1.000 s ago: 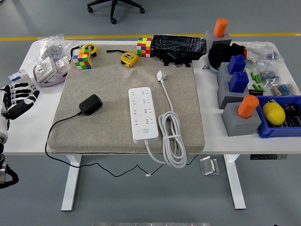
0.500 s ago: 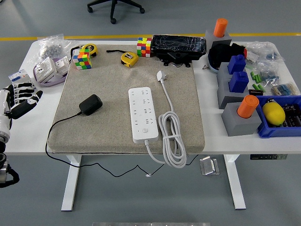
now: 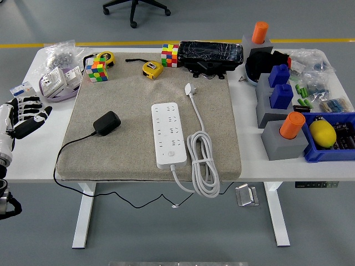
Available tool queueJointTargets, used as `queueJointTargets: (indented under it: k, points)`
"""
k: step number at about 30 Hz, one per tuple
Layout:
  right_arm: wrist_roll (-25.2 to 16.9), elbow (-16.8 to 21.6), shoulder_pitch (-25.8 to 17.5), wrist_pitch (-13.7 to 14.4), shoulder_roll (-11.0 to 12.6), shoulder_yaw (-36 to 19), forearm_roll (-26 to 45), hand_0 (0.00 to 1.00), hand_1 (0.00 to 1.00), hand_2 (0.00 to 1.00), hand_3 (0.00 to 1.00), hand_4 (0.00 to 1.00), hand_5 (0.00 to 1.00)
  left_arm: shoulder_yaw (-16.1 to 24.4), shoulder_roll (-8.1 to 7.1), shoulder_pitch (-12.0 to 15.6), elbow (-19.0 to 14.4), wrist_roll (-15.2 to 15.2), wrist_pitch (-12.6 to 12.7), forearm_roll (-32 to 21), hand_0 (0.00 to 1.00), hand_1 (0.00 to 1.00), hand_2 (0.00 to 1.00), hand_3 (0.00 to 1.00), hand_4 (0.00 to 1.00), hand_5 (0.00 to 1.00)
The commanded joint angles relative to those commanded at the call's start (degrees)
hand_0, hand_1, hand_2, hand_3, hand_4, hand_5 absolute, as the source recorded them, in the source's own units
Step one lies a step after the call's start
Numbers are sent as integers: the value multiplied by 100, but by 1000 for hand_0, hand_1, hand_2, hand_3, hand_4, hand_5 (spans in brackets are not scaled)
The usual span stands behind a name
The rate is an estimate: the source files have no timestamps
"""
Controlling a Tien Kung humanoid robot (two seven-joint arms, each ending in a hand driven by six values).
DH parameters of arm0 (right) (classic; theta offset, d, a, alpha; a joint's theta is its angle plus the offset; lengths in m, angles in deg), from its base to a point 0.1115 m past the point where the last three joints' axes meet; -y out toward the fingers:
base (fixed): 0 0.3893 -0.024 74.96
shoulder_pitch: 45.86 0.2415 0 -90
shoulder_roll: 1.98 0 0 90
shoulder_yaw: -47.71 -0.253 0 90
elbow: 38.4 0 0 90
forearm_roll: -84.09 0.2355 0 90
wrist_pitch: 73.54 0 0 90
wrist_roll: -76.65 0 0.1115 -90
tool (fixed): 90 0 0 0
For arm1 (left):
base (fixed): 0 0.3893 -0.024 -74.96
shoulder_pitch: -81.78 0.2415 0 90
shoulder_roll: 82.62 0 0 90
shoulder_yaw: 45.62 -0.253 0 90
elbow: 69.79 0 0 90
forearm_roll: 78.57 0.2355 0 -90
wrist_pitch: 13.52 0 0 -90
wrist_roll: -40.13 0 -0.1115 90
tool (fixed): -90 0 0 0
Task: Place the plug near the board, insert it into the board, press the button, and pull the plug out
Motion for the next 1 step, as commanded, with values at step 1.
queueJointTargets:
  k: [1]
  points:
    - [-1,14,2,0,3,16,-4,624,672,641,574,979,593,-5,-8,-10,-4,6,3,-5,545,633,608,653,818,302]
